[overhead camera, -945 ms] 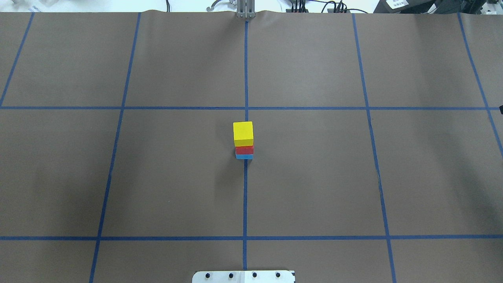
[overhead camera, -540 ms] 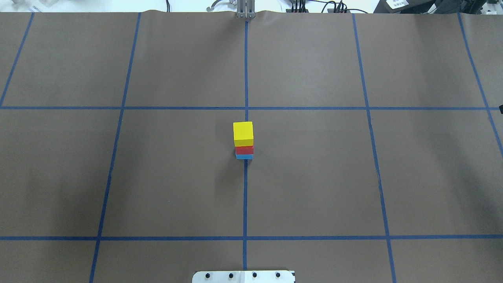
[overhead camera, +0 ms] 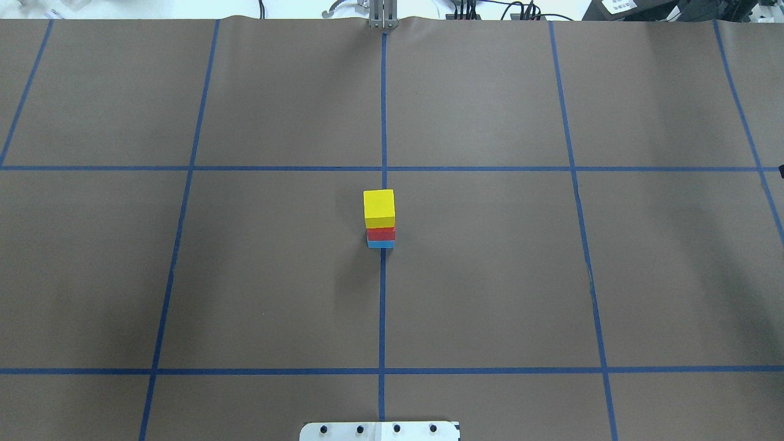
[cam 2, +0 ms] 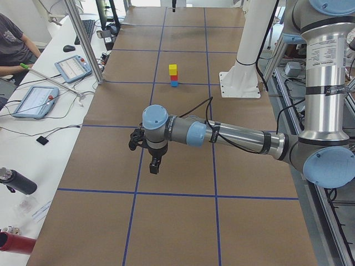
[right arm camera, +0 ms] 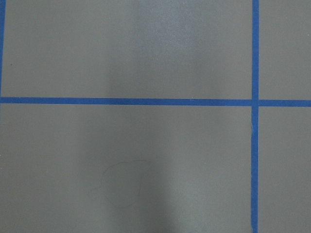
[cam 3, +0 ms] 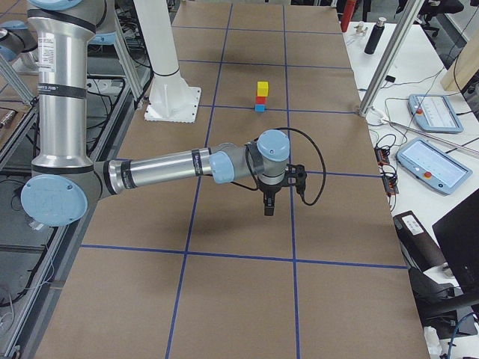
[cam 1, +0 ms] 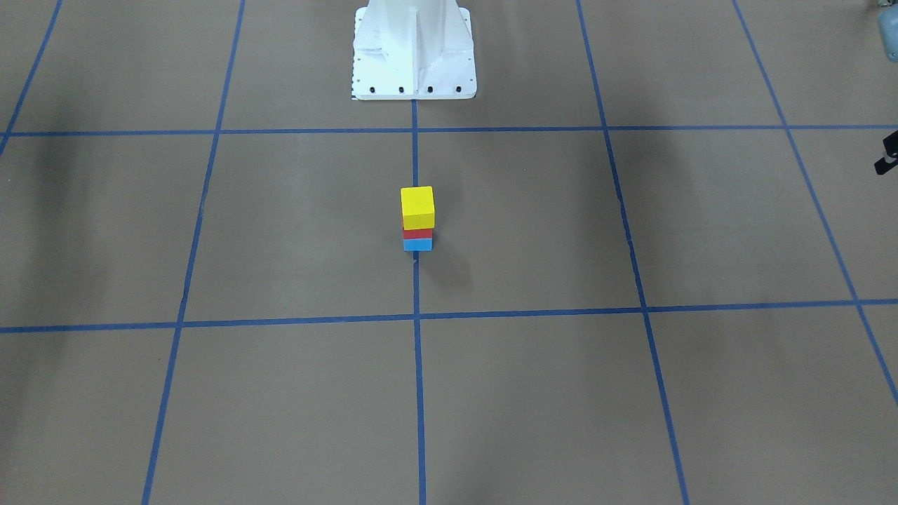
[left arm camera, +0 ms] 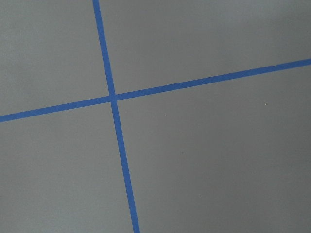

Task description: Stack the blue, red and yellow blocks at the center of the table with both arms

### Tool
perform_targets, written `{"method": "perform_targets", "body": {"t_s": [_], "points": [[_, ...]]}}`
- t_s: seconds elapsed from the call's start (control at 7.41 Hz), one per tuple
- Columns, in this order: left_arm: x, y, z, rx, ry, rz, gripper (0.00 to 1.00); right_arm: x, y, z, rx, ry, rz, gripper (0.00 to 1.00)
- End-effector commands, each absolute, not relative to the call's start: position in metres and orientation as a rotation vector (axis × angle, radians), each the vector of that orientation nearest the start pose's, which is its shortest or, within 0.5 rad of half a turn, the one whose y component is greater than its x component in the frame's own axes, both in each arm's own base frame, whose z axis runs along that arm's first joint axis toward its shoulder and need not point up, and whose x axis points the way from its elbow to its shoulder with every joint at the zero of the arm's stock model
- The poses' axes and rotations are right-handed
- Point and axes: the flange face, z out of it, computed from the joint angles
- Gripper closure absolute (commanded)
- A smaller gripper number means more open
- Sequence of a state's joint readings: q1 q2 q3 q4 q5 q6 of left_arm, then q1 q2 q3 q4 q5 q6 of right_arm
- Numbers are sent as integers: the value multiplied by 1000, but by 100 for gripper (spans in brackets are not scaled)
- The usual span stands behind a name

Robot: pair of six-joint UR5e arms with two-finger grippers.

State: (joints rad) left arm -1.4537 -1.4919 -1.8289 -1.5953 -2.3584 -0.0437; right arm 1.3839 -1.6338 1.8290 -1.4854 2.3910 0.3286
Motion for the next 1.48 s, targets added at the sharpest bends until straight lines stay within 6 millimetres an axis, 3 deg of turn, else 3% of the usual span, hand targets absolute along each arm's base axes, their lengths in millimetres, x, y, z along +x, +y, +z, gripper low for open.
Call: {"method": "perform_targets", "body": {"t_s": [0.0, 0.54, 0.81, 1.35], "points": [[-7, -469, 564, 128, 801, 147, 0, -28, -476, 547, 50, -860, 17, 0], [-8, -468, 558, 143, 799, 151, 0, -26, -469, 559, 31, -852, 24, 0], [-8, -467, 569, 116, 799, 133, 0, -16, -464, 566, 27, -846, 48, 0], [-9, -459, 586, 80, 800, 116, 0, -14, -461, 565, 28, -845, 55, 0]]}}
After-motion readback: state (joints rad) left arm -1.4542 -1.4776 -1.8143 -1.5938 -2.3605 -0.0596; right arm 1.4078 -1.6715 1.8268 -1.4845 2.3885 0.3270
